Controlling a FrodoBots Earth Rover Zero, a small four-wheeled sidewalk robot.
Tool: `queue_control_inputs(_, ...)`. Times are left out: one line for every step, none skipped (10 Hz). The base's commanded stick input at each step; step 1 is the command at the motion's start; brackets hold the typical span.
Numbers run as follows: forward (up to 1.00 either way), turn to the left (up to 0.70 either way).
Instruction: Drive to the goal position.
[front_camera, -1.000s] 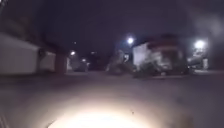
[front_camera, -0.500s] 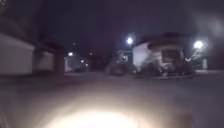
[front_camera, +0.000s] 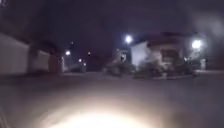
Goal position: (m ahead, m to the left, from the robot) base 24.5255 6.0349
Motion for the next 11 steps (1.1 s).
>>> queue_control_inputs(0.70,0.00)
queue_control_inputs(0.70,0.00)
queue_control_inputs(0.70,0.00)
queue_control_inputs(0.70,0.00)
queue_control_inputs(0.70,0.00)
queue_control_inputs(0.70,0.00)
queue_control_inputs(0.70,0.00)
queue_control_inputs(0.70,0.00)
queue_control_inputs(0.70,0.00)
queue_control_inputs(0.70,0.00)
queue_control_inputs(0.70,0.00)
